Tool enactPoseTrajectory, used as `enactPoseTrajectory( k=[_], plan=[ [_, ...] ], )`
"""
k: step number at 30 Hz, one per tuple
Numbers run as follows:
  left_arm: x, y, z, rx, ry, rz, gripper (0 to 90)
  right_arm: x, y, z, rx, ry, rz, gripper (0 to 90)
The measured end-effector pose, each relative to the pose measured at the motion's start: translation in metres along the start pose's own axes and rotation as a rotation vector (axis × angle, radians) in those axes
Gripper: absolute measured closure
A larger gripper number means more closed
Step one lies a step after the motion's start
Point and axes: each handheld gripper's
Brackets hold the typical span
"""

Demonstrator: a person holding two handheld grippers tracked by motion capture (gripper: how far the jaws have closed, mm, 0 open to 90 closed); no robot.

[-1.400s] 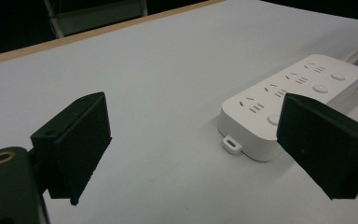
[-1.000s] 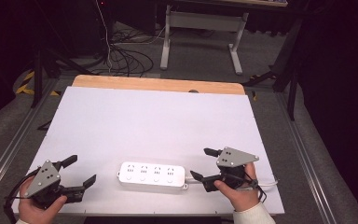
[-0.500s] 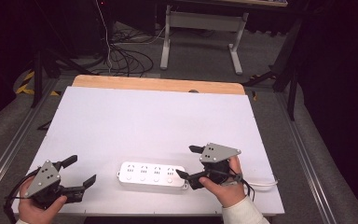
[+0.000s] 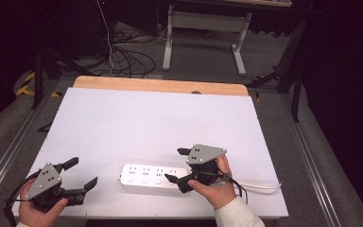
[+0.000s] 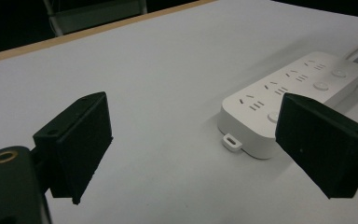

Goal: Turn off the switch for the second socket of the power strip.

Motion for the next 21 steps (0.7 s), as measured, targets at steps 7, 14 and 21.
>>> enactPoseTrajectory(
  k=[7, 14, 21],
  plan=[
    [0.0, 0.0, 0.0, 0.003, -0.005, 0.001, 11.2, -0.001, -0.001, -0.006, 0.026, 0.017, -0.006, 16.3],
    [-0.001, 0.0, 0.001, 0.001, -0.009, -0.004, 11.7, 0.006, -0.005, -0.014, -0.04, -0.11, -0.074, 52.7],
    [-0.003, 0.0, 0.002, -0.003, -0.008, -0.01, 12.0, 0.022, -0.011, -0.019, -0.088, -0.199, -0.146, 87.7]
  ],
)
Point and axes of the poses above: each handheld gripper's, and its own axes: x roughly forward along the jaws, z roughly out of its underside, y roughly to its right, and after that the axes turned 9 degrees about z, right-handed
